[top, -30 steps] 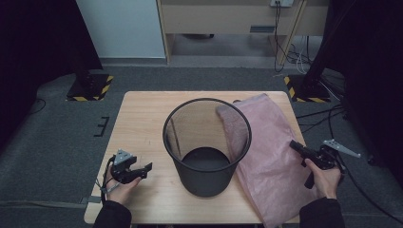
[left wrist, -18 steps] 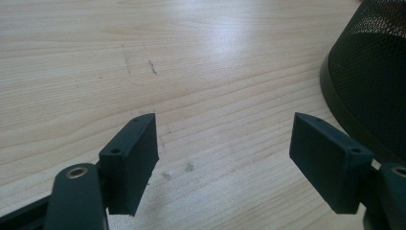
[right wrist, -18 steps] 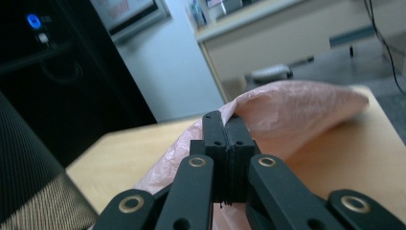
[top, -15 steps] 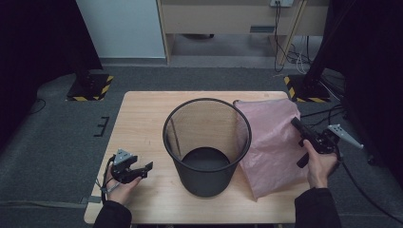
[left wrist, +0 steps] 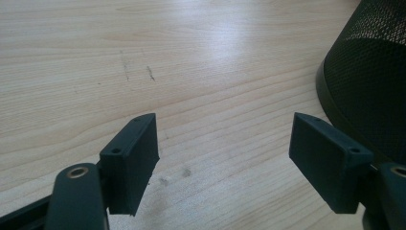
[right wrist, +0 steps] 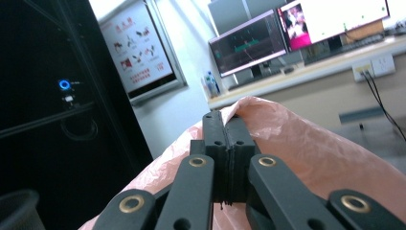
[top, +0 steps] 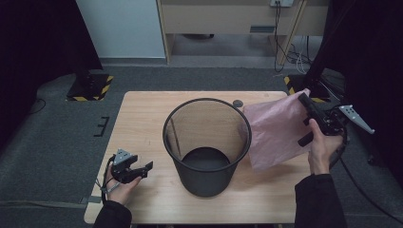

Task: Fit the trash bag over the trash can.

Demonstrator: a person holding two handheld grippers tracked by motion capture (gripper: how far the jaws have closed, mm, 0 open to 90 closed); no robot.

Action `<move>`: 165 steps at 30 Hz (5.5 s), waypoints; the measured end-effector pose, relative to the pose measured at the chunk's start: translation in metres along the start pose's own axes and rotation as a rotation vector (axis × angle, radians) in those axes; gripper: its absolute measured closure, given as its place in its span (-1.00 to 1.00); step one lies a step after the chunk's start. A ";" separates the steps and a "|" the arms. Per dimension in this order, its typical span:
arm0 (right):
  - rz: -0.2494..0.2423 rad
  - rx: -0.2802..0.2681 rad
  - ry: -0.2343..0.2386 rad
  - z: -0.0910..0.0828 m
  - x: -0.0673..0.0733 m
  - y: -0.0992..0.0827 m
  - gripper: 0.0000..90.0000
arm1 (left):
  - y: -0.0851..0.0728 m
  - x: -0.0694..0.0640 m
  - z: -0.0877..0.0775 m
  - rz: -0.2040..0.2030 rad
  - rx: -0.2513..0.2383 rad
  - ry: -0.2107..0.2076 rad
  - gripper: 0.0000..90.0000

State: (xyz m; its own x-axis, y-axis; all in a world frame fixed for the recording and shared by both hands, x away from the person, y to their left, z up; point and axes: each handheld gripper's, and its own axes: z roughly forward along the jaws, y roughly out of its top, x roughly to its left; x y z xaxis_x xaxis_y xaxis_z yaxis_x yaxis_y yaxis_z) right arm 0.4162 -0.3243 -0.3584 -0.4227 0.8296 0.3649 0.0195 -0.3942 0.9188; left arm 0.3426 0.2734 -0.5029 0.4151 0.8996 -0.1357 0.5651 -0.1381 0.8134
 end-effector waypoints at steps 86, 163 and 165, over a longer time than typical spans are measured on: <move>-0.182 0.015 0.319 0.080 0.182 0.049 0.99 | 0.007 -0.004 -0.014 -0.024 -0.105 -0.007 -0.40; -0.364 0.290 0.569 0.012 0.222 -0.028 0.93 | 0.186 -0.181 -0.095 0.108 -0.548 -0.341 -0.06; -0.364 0.288 0.576 0.012 0.223 -0.029 0.93 | 0.188 -0.185 -0.092 0.113 -0.534 -0.347 -0.05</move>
State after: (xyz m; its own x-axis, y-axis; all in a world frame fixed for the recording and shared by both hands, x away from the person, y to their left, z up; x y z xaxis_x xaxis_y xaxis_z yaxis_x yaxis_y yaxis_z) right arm 0.3318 -0.1234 -0.3016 -0.8546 0.5181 -0.0343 -0.0089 0.0513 0.9986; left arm 0.3068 0.1185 -0.2728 0.7084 0.6929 -0.1346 0.1086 0.0815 0.9907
